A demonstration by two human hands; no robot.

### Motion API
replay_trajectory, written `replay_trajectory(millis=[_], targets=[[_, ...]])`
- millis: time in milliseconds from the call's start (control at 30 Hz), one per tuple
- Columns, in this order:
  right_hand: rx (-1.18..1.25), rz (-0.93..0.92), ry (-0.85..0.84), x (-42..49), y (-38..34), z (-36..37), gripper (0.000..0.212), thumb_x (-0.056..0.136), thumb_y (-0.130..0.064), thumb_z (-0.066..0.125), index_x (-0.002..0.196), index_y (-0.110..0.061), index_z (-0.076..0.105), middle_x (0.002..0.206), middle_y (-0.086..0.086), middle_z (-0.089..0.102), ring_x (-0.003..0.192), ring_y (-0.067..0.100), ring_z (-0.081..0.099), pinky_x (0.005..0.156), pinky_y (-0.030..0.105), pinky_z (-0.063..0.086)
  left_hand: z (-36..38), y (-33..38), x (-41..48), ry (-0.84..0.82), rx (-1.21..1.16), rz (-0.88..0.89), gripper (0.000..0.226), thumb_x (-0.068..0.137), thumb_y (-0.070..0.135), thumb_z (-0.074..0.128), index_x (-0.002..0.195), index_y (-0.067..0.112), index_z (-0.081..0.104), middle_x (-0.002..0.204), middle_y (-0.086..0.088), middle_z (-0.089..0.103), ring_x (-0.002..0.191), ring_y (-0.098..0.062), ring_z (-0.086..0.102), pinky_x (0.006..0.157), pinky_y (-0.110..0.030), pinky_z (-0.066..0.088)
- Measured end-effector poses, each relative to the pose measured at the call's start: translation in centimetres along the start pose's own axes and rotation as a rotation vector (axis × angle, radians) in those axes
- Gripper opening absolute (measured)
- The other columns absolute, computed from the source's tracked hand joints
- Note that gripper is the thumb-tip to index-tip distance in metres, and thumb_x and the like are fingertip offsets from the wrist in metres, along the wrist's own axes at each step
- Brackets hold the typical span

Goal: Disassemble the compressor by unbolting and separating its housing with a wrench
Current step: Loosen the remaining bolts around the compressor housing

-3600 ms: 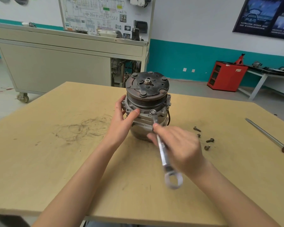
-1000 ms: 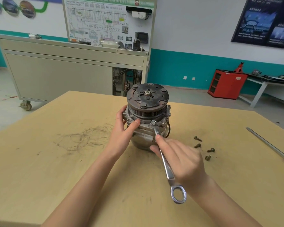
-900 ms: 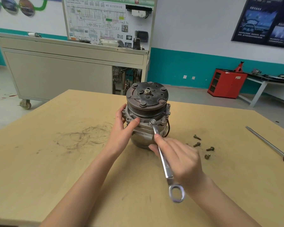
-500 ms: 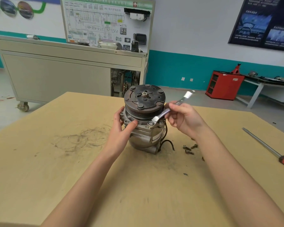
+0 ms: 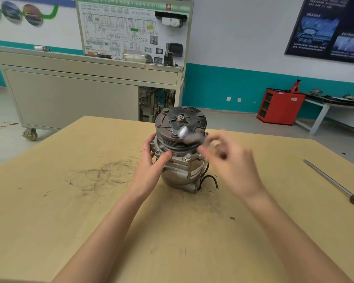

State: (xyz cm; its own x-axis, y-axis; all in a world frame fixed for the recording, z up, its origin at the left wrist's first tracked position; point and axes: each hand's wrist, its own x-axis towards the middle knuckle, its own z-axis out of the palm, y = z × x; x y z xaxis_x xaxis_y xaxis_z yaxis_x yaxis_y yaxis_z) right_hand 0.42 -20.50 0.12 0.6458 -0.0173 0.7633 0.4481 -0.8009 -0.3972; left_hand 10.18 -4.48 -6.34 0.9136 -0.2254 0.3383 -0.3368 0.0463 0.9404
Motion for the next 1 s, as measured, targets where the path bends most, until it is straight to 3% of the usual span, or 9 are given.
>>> replay_trajectory(millis=[67, 233, 367, 467, 533, 600, 667, 833, 1000], targets=[[-0.281, -0.119, -0.054, -0.8, -0.7, 1.4, 0.021, 0.076, -0.027, 0.078, 0.085, -0.014, 0.066, 0.050, -0.010, 0.053, 0.039, 0.005, 0.038, 0.042, 0.015, 0.029, 0.0, 0.1, 0.0, -0.006, -0.012, 0.003, 0.070, 0.084, 0.041, 0.064, 0.143, 0.034, 0.027, 0.126, 0.024, 0.048, 0.121, 0.004, 0.046, 0.101, -0.027, 0.042], [-0.384, -0.131, -0.009, -0.2, -0.9, 2.1, 0.020, 0.072, -0.022, 0.082, 0.080, -0.009, 0.069, 0.055, 0.000, 0.064, 0.046, 0.022, 0.059, 0.044, 0.027, 0.041, 0.0, 0.0, 0.1, -0.004, -0.016, 0.003, 0.075, 0.074, 0.044, 0.059, 0.142, 0.035, 0.029, 0.134, 0.012, 0.050, 0.125, -0.004, 0.048, 0.103, -0.028, 0.041], [-0.419, -0.110, -0.079, 0.0, -1.1, 2.1, 0.019, 0.079, -0.024, 0.076, 0.088, -0.008, 0.069, 0.063, 0.004, 0.068, 0.055, 0.027, 0.062, 0.051, 0.029, 0.042, 0.0, 0.0, 0.1, 0.005, 0.001, 0.017, 0.074, 0.073, 0.039, 0.059, 0.141, 0.036, 0.030, 0.123, 0.028, 0.048, 0.110, 0.017, 0.048, 0.089, -0.012, 0.041], [-0.302, -0.141, -0.054, 0.7, -2.0, 1.4, 0.015, 0.082, -0.014, 0.074, 0.092, -0.004, 0.071, 0.059, -0.001, 0.063, 0.048, 0.013, 0.055, 0.049, 0.016, 0.037, 0.0, -0.2, 0.1, 0.003, -0.008, 0.007, 0.070, 0.082, 0.041, 0.064, 0.142, 0.037, 0.028, 0.131, 0.015, 0.052, 0.119, 0.002, 0.050, 0.093, -0.019, 0.042], [-0.191, -0.155, 0.068, 1.6, -2.3, 0.0, 0.011, 0.081, -0.012, 0.074, 0.089, -0.004, 0.071, 0.052, -0.019, 0.048, 0.042, -0.003, 0.043, 0.047, 0.005, 0.030, 0.0, -0.3, 0.1, 0.002, -0.011, 0.010, 0.065, 0.089, 0.038, 0.062, 0.144, 0.034, 0.027, 0.137, 0.006, 0.051, 0.124, -0.008, 0.049, 0.095, -0.020, 0.042], [-0.109, -0.040, 0.124, 2.6, -1.7, -1.9, 0.005, 0.081, -0.017, 0.072, 0.085, -0.015, 0.070, 0.041, -0.019, 0.035, 0.043, -0.005, 0.042, 0.045, 0.004, 0.030, -0.1, -0.4, 0.1, -0.002, -0.009, 0.014, 0.062, 0.093, 0.035, 0.059, 0.145, 0.033, 0.025, 0.139, 0.008, 0.048, 0.125, -0.006, 0.047, 0.092, -0.016, 0.041], [-0.093, 0.206, 0.047, 3.3, 0.7, -3.8, 0.009, 0.081, -0.025, 0.072, 0.074, -0.025, 0.066, 0.040, -0.017, 0.043, 0.042, -0.001, 0.040, 0.044, 0.011, 0.030, -0.1, -0.3, 0.1, -0.004, -0.012, 0.010, 0.060, 0.094, 0.031, 0.057, 0.145, 0.035, 0.025, 0.137, 0.011, 0.047, 0.124, -0.002, 0.046, 0.087, -0.010, 0.039], [-0.140, 0.822, -0.144, 0.5, 9.7, -5.1, 0.016, 0.082, -0.020, 0.071, 0.088, -0.004, 0.072, 0.053, -0.001, 0.043, 0.047, 0.013, 0.032, 0.048, 0.025, 0.024, 0.1, -0.3, 0.1, -0.002, -0.024, 0.013, 0.059, 0.096, 0.028, 0.054, 0.147, 0.034, 0.023, 0.129, 0.019, 0.047, 0.112, 0.012, 0.046, 0.081, -0.005, 0.039], [-0.361, 0.954, -0.286, -1.4, 14.0, -3.9, 0.025, 0.081, -0.025, 0.072, 0.085, 0.000, 0.071, 0.056, 0.003, 0.045, 0.051, 0.018, 0.041, 0.050, 0.029, 0.029, 0.1, -0.8, 0.5, -0.024, -0.032, -0.022, 0.058, 0.099, 0.022, 0.049, 0.148, 0.031, 0.020, 0.116, 0.035, 0.040, 0.090, 0.033, 0.045, 0.067, 0.006, 0.037]])
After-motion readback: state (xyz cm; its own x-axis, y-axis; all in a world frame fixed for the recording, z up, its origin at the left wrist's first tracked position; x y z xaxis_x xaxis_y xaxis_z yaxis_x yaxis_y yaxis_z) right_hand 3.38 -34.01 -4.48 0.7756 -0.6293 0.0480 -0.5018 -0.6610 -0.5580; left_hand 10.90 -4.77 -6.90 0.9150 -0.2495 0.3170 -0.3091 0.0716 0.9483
